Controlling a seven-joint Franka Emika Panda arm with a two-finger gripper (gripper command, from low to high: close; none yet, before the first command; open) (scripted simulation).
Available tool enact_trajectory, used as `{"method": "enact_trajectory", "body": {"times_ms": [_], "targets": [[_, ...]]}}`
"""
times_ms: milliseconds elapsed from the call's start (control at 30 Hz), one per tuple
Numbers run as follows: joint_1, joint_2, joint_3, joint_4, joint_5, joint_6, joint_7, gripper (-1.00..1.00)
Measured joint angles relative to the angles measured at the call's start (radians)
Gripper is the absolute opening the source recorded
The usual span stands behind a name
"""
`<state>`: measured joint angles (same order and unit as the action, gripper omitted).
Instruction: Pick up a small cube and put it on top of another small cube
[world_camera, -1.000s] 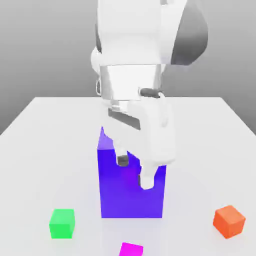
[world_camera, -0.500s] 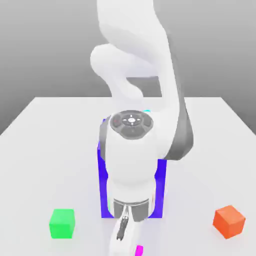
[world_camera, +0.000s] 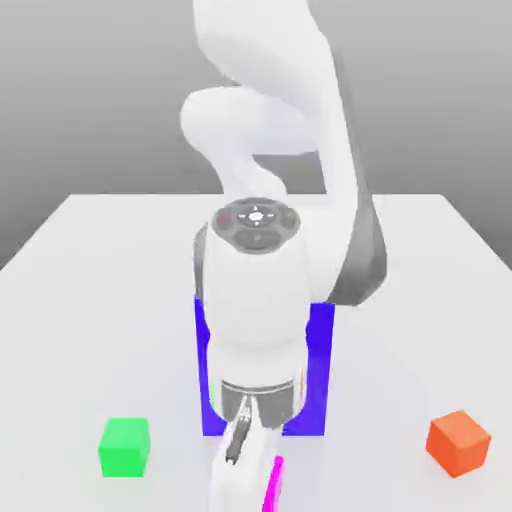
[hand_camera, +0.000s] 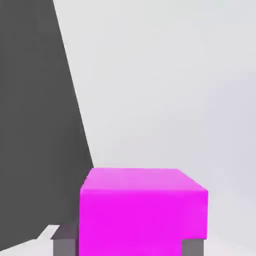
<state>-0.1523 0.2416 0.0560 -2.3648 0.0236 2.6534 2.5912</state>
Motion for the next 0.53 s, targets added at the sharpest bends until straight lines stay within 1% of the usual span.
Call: {"method": "enact_trajectory", "body": {"times_ms": [133,167,233,300,433,467,533], "targets": [[-0.091,-0.134,-0.076,-0.092,0.057,-0.024,-0.003,-1.0],[-0.132,-0.168,-0.096,-0.115,0.068,-0.031,-0.001,-1.0],[-0.155,-0.185,-0.113,-0.164,0.029,-0.031,0.055,-1.0],[-0.153,-0.153,-0.121,-0.189,0.001,0.0,0.093,-1.0],[-0.157,-0.021,-0.114,-0.191,0.013,0.124,0.09,-1.0],[-0.158,-0.003,-0.112,-0.19,0.016,0.141,0.088,1.0],[-0.158,-0.003,-0.112,-0.19,0.016,0.141,0.088,1.0]]}}
